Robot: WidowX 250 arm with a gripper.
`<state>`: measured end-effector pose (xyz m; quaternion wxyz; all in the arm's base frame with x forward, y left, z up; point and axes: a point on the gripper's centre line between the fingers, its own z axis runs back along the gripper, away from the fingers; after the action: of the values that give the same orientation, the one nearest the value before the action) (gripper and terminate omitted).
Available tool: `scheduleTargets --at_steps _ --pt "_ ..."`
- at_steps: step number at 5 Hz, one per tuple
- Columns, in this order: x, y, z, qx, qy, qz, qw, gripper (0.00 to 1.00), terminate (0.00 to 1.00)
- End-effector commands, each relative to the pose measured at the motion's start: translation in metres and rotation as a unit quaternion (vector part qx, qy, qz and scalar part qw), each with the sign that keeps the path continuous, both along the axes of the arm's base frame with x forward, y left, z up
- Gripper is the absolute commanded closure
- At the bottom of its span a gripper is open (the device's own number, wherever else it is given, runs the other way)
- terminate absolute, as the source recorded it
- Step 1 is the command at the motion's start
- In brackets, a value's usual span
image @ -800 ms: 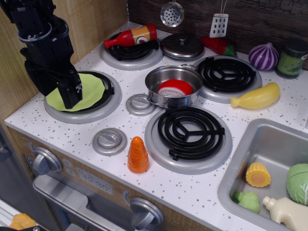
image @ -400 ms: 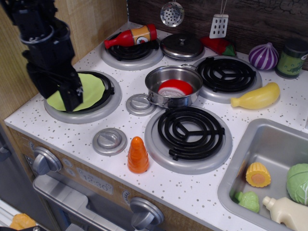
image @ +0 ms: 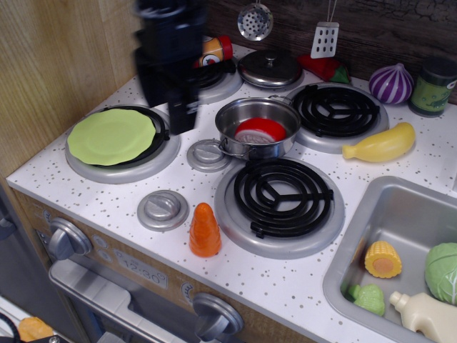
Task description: Take sushi out of pan
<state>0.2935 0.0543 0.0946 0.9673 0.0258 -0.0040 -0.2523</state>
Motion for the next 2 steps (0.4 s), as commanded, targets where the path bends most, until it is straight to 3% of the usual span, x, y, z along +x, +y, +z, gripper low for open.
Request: scheduleTargets --at_steps 1,2 --pt "0.031 -0.027 0.015 0.019 -0.037 -0.091 0.9950 0.00 0.00" --pt "0.052 -0.034 0.010 -0.002 -0.040 -0.129 0.9908 0.00 0.00"
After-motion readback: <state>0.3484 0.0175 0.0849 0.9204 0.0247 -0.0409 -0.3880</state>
